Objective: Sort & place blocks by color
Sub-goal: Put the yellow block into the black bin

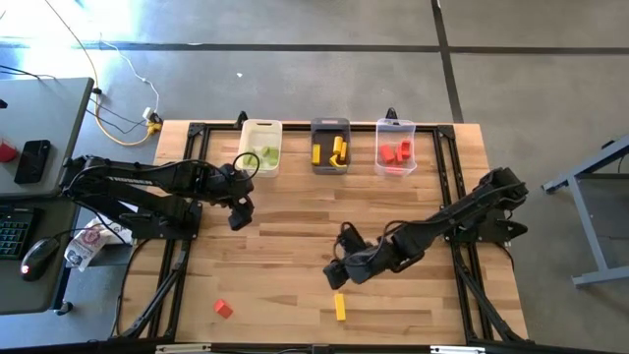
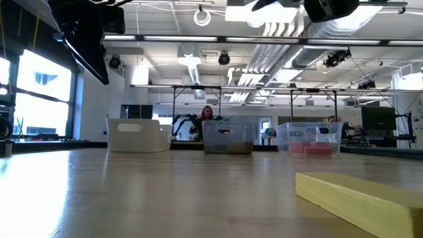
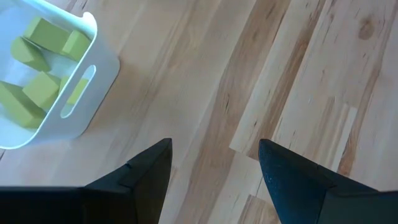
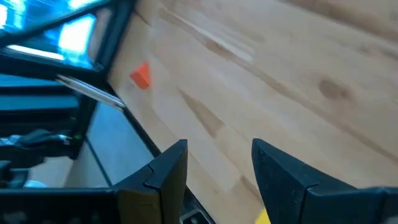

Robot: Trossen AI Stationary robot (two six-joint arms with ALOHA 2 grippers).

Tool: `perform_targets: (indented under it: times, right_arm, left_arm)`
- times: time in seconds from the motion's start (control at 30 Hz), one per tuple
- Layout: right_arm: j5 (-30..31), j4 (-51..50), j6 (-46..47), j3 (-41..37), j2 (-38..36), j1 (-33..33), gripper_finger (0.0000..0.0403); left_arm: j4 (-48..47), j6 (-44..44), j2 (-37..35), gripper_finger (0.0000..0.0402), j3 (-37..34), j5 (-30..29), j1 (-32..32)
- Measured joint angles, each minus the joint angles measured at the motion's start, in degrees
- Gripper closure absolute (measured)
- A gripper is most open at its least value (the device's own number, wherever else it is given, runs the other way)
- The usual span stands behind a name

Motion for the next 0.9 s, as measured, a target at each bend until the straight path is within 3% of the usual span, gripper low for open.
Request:
perform_targets:
  times: [0.27, 0.53, 0.9]
  right_arm:
    - [-5.9, -8.1, 8.1, 5.3, 7.1, 1.3, 0.0237]
    - [-11.4, -9.4, 14.3, 6.7, 12.6, 2.5, 0.0237]
    - [-12.4, -10.1, 18.9, 6.7, 16.3, 2.9, 0.0237]
  left_arm:
    - [0.0, 0.0, 0.0, 0.0177, 0.0, -0.1, 0.0]
    - [0.2, 0.0, 0.0, 0.0177, 0.0, -0.2, 0.0]
    - [0.5, 0.0, 0.0, 0.0177, 0.0, -1.4, 0.0]
